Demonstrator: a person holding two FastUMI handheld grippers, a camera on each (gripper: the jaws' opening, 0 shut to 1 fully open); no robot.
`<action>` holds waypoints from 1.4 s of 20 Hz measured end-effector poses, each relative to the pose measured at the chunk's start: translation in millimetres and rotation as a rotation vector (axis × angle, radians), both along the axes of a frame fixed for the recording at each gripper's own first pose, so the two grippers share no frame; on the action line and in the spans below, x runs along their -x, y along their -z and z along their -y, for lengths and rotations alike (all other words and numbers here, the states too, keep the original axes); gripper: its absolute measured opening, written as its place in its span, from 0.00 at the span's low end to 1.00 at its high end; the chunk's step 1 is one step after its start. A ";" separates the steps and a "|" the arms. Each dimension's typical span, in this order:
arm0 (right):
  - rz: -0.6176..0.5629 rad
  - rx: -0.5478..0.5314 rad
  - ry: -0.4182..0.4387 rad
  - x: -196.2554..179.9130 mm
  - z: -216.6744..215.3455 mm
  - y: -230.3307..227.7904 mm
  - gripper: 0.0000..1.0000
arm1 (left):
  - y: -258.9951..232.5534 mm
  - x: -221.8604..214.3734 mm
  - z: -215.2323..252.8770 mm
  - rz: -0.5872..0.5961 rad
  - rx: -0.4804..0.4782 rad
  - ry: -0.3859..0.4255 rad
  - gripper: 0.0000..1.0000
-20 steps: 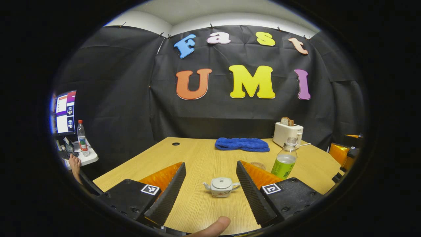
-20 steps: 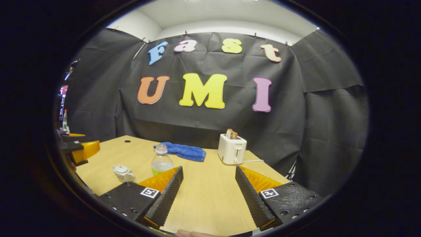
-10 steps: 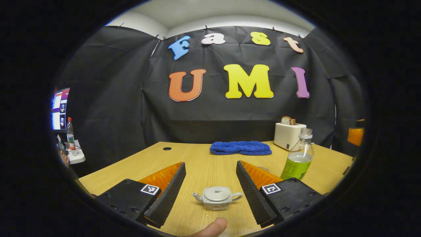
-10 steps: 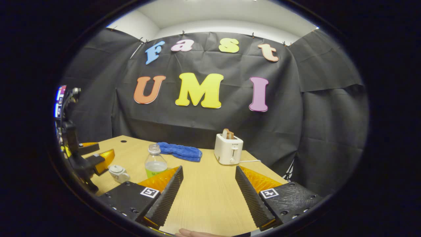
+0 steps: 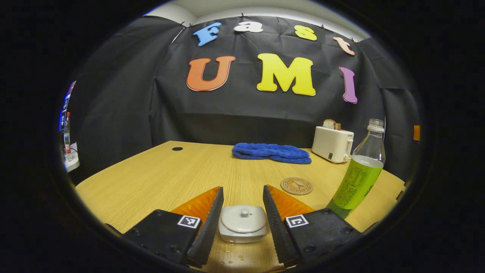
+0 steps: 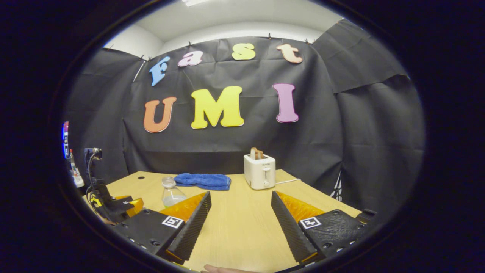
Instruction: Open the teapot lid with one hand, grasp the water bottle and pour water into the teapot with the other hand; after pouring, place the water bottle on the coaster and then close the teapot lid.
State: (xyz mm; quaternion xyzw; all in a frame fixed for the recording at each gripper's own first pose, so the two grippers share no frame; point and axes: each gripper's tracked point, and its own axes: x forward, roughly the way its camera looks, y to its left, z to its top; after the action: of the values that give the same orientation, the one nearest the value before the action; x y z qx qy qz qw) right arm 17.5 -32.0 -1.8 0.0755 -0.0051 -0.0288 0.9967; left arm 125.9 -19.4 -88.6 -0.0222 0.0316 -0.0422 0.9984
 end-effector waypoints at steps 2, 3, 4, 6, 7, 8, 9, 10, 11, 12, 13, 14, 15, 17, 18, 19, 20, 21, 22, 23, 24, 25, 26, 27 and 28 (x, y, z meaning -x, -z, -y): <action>-0.010 0.003 -0.006 0.8 -2.1 4.5 0.95 | 6.6 -2.5 1.5 -0.022 0.005 0.003 0.55; -0.014 0.005 -0.012 0.7 -4.5 5.8 0.94 | 7.1 -5.0 0.6 -0.024 -0.004 -0.007 0.43; -0.017 0.011 -0.017 0.3 -6.6 5.8 0.93 | 6.7 -5.7 1.9 -0.024 -0.017 -0.007 0.38; -0.019 0.026 -0.022 -0.6 -8.8 6.5 0.93 | 6.3 -6.3 3.1 -0.018 -0.039 0.001 0.34; -0.020 0.030 -0.025 -0.4 -9.5 7.8 0.93 | 6.0 -6.7 4.0 -0.010 -0.043 0.005 0.29; -0.025 0.034 -0.031 -0.4 -11.6 8.6 0.93 | 5.5 -6.7 5.2 -0.009 -0.050 0.009 0.28; -0.029 0.037 -0.036 -0.7 -13.9 10.7 0.93 | 4.9 -6.7 8.4 -0.004 -0.058 0.018 0.22; -0.034 0.040 -0.040 -1.4 -14.6 11.6 0.93 | 3.4 -7.5 10.7 0.003 -0.064 0.033 0.20; -0.039 0.043 -0.042 -1.8 -15.3 13.7 0.93 | 3.8 -10.4 10.0 0.003 -0.066 0.035 0.10; -0.043 0.045 -0.044 -2.7 -16.4 13.9 0.93 | 4.0 -9.9 9.4 -0.002 -0.061 0.037 0.07; -0.047 0.047 -0.049 -3.1 -18.3 16.0 0.93 | 0.8 -8.8 7.9 -0.003 -0.047 0.038 0.06; -0.049 0.049 -0.053 -4.0 -20.1 17.0 0.93 | -6.3 -6.0 8.1 0.006 -0.037 0.042 0.05; -0.054 0.052 -0.056 -5.0 -21.7 19.4 0.93 | -14.8 -3.5 10.2 0.019 -0.036 0.048 0.05; -0.064 0.059 -0.065 -6.6 -25.3 23.2 0.93 | -35.9 3.3 8.1 0.054 -0.053 0.044 0.05; -0.069 0.061 -0.073 -7.9 -27.0 24.8 0.93 | -43.3 8.3 7.9 0.056 -0.057 0.048 0.05; -0.074 0.060 -0.079 -8.0 -29.4 26.8 0.94 | -49.7 14.4 9.0 0.057 -0.054 0.053 0.05; -0.078 0.058 -0.090 -8.8 -32.5 27.3 0.93 | -55.7 21.5 9.7 0.055 -0.053 0.063 0.05; -0.077 0.058 -0.103 -9.0 -36.4 29.4 0.94 | -60.6 29.9 12.6 0.056 -0.056 0.082 0.05; -0.073 0.058 -0.118 -10.2 -41.4 29.2 0.93 | -68.0 39.3 14.0 0.070 -0.062 0.094 0.05; -0.070 0.062 -0.131 -10.8 -46.5 32.1 0.93 | -73.0 47.3 11.8 0.075 -0.069 0.095 0.05; -0.067 0.069 -0.147 -11.8 -52.8 34.2 0.93 | -75.2 56.6 8.3 0.072 -0.078 0.089 0.05; -0.063 0.075 -0.160 -12.6 -58.8 36.5 0.93 | -77.1 65.6 5.9 0.076 -0.088 0.088 0.05; -0.054 0.076 -0.172 -12.6 -65.4 37.2 0.93 | -81.4 75.4 2.9 0.084 -0.100 0.083 0.05; -0.045 0.076 -0.183 -12.7 -71.8 38.4 0.93 | -85.9 86.1 -1.5 0.093 -0.104 0.074 0.05; -0.040 0.069 -0.180 -13.7 -74.9 40.5 0.93 | -88.9 96.3 -5.6 0.100 -0.101 0.066 0.05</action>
State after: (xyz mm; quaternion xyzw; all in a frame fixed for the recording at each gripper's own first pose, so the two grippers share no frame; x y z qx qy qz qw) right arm 31.2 42.9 -42.3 0.0405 0.0204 0.0598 0.9972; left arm 29.5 -13.8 0.3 0.0313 -0.0156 -0.0742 0.9966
